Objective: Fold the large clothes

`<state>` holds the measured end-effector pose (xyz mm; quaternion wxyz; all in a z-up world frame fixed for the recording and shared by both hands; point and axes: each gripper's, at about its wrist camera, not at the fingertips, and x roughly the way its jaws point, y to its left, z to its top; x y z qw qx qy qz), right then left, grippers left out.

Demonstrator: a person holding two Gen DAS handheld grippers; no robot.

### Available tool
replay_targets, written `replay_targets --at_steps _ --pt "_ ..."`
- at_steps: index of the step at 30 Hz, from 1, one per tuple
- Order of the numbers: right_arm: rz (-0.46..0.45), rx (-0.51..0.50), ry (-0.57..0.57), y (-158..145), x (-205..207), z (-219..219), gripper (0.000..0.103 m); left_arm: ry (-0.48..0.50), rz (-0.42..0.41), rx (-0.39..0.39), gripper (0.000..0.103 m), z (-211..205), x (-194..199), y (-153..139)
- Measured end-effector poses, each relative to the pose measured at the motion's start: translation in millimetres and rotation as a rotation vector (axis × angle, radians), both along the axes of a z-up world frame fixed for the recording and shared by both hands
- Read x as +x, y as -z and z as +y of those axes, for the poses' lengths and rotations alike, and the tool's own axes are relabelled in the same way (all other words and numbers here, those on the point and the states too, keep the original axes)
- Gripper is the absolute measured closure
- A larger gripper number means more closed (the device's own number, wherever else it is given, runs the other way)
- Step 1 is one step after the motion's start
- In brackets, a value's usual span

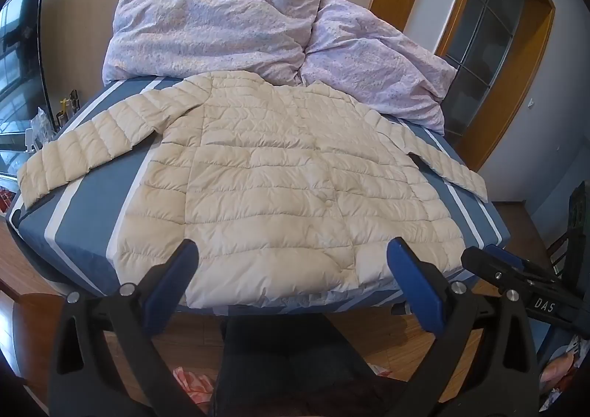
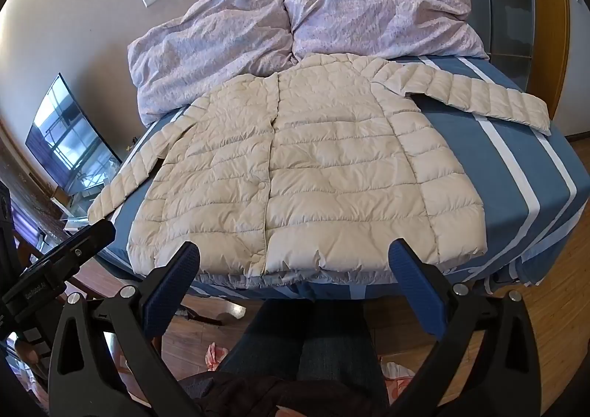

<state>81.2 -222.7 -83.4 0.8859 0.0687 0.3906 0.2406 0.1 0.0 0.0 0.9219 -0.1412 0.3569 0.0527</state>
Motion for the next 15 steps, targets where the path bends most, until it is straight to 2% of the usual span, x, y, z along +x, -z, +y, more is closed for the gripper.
replay_targets --at_steps 15 --pt "0.002 0.002 0.001 1.0 1.0 -3.0 0.001 0.0 0.0 -0.002 0.002 0.3 0.1 0.1"
